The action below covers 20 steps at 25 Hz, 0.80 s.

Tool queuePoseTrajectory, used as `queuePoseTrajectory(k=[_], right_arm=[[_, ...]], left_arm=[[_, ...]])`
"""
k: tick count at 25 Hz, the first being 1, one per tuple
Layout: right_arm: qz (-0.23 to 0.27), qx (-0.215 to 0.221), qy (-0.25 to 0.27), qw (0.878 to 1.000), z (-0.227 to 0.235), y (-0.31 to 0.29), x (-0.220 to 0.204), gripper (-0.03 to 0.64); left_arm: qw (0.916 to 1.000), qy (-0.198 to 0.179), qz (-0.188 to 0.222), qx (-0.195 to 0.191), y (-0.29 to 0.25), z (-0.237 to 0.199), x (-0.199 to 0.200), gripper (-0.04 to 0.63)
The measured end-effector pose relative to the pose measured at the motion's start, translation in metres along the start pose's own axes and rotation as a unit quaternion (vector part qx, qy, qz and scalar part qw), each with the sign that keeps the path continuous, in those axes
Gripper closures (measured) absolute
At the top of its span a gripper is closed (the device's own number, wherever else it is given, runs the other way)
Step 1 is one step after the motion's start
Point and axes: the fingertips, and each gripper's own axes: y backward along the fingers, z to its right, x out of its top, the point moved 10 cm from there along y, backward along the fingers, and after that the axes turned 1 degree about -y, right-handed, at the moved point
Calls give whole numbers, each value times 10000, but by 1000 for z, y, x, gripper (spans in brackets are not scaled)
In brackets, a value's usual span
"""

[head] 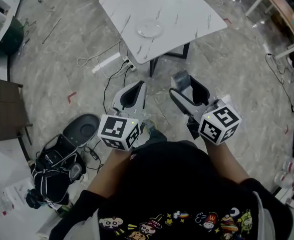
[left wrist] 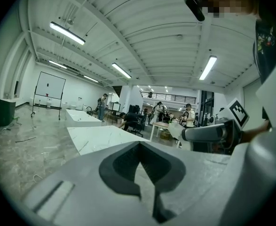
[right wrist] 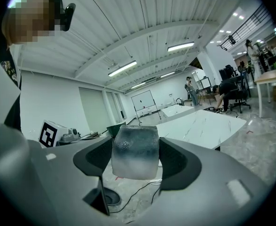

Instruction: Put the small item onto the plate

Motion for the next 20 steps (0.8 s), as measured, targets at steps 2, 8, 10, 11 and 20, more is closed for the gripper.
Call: queuePoseTrajectory(k=[2, 8, 10, 11, 20], right_arm=[[36, -55, 7, 10000, -3, -8, 4, 281], [57, -120, -15, 9999, -10, -25, 6, 281], [56, -130, -52, 9999, -10, -31, 6, 281], [58, -133, -69, 9999, -9, -33, 6, 281], [50, -59, -72, 9999, 3, -46, 9, 281]], left_arm=[[10000, -24, 13, -61, -2, -10, 5, 594], [9999, -39, 30, -142, -8, -34, 11, 594], [9999, -21, 13, -155, -10, -39, 10, 594], [9999, -16, 3, -164, -11, -41, 10, 594], [10000, -7, -4, -83, -20, -46, 9, 594]])
